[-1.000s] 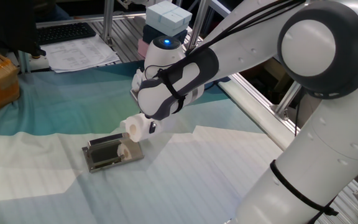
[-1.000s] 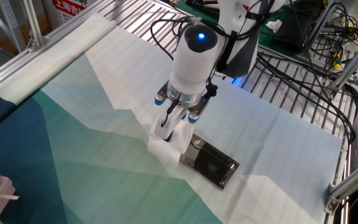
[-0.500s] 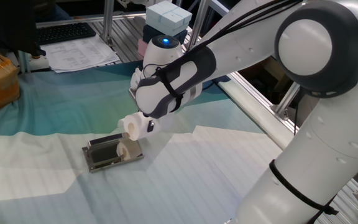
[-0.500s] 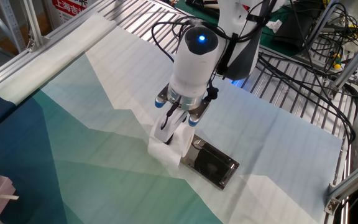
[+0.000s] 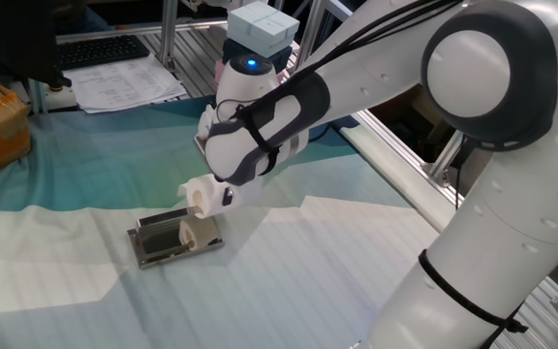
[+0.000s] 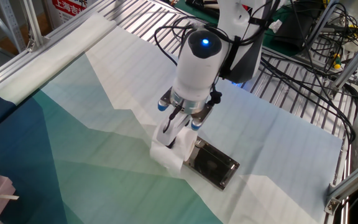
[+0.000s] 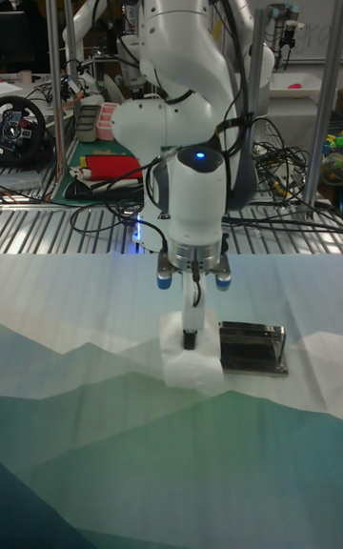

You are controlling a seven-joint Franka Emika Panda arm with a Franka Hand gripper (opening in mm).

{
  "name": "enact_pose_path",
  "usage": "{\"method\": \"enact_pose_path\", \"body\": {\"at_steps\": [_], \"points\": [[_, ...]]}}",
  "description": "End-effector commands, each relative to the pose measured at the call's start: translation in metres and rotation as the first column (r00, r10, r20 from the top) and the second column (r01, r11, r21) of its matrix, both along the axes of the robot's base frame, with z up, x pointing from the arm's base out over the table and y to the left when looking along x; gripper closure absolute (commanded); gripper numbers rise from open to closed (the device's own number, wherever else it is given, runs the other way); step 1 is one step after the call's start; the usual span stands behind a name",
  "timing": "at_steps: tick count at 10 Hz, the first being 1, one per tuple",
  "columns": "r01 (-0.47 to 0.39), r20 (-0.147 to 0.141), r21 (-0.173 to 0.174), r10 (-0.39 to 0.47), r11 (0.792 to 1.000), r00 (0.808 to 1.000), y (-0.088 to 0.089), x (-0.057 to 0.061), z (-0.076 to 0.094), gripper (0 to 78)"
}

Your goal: Put the toilet paper on its holder

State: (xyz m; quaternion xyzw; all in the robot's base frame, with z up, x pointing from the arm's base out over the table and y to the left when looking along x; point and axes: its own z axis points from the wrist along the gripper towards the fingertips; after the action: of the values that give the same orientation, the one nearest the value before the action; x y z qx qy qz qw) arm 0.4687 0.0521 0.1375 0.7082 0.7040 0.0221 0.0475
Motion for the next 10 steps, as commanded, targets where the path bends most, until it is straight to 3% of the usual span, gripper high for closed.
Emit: {"method": "enact_pose_path", "body": {"at_steps": [1,8,9,10], "points": [[0.010,0.014,0.004,-0.010,1.000,1.000,0.0132,-0.0042,-0.0011,76.3],[-0.074,0.015,-0.006,0.074,0.997,0.997,0.0066,-0.0070,-0.0006,76.3],[-0.080,0.041,-0.020,0.080,0.997,0.996,0.0051,-0.0090,-0.0001,76.3],[-0.066,0.072,-0.012,0.066,0.998,0.995,0.0072,-0.0109,0.0019,76.3]]}}
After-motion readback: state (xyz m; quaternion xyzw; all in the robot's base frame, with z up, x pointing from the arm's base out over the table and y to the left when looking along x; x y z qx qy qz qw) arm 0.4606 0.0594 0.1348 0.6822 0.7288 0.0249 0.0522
